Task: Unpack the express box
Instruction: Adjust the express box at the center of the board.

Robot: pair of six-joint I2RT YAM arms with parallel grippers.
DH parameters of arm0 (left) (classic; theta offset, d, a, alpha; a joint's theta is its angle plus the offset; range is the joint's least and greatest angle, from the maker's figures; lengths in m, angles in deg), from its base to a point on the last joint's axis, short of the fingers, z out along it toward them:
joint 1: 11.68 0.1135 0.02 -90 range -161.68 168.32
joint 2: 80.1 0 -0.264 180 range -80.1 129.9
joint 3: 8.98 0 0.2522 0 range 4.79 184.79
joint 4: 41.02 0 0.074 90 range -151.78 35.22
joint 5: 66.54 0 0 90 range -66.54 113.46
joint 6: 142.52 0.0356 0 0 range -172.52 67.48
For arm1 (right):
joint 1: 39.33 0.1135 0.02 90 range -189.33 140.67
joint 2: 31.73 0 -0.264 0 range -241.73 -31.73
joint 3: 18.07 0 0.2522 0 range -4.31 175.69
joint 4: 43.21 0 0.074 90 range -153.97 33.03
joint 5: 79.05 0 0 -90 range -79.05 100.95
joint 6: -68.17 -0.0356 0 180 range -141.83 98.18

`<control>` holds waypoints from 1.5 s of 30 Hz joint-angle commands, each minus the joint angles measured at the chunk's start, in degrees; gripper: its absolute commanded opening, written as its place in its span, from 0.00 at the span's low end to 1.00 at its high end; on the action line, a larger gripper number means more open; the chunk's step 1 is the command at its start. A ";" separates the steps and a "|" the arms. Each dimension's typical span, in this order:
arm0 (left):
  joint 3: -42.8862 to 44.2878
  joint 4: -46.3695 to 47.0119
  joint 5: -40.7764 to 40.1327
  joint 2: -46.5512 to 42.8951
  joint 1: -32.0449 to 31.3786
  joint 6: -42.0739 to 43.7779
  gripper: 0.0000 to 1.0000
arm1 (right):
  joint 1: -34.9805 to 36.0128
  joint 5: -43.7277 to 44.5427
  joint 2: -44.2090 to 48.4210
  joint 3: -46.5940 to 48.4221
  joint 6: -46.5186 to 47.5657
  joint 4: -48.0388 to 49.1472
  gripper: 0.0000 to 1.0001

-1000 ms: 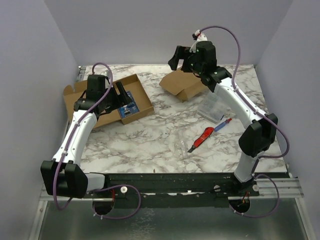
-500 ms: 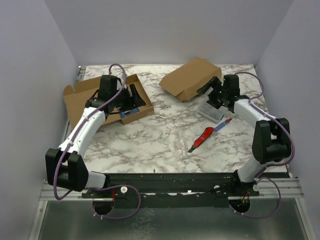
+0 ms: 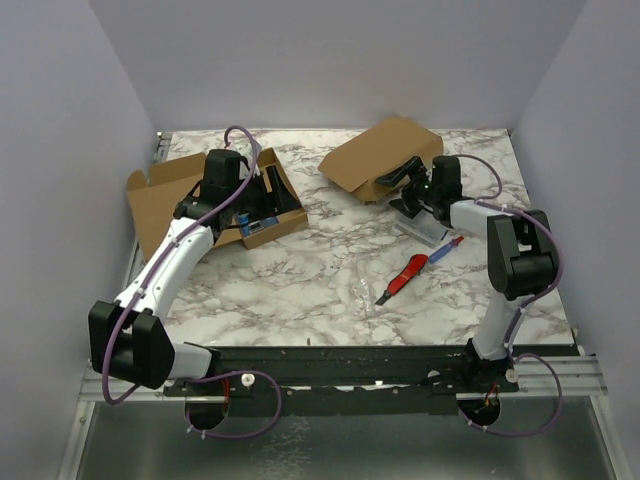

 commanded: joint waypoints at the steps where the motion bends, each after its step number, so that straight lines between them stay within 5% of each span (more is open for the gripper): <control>1: -0.73 1.61 1.02 -2.24 -0.21 -0.77 0.69 | 0.17 -1.73 -1.39 2.22 -2.87 6.94 0.91; 5: -0.68 1.60 1.23 -2.15 -0.20 -0.77 0.69 | 0.17 -1.93 -2.80 2.58 -6.98 11.25 0.76; 9: -0.90 1.60 0.96 -2.50 -0.20 -0.70 0.69 | 0.25 -0.71 -2.65 -0.20 -13.55 19.30 0.50; 15: -0.44 2.65 -2.80 -2.73 -3.57 4.71 0.69 | 0.56 1.74 -3.58 -0.66 -15.94 27.74 0.48; 18: -2.38 7.72 -9.02 -5.36 -7.50 7.05 0.72 | 0.56 1.04 -4.71 1.45 -15.99 30.25 0.31; 24: -6.85 19.98 -13.91 -8.98 -11.00 7.06 0.79 | 0.64 -0.92 0.79 7.70 -9.74 13.94 0.02; 29: -5.40 21.55 -15.78 -3.71 -11.10 3.22 0.74 | 0.65 -1.35 8.63 9.19 -7.87 -2.02 0.00; 36: -4.72 24.26 -15.38 7.38 -11.10 -7.06 0.52 | 1.46 1.52 14.55 9.81 -11.19 -12.70 0.01; 45: 4.20 29.20 -15.55 21.09 -11.23 -7.92 0.42 | 2.57 2.15 7.77 18.89 -7.45 -16.85 0.16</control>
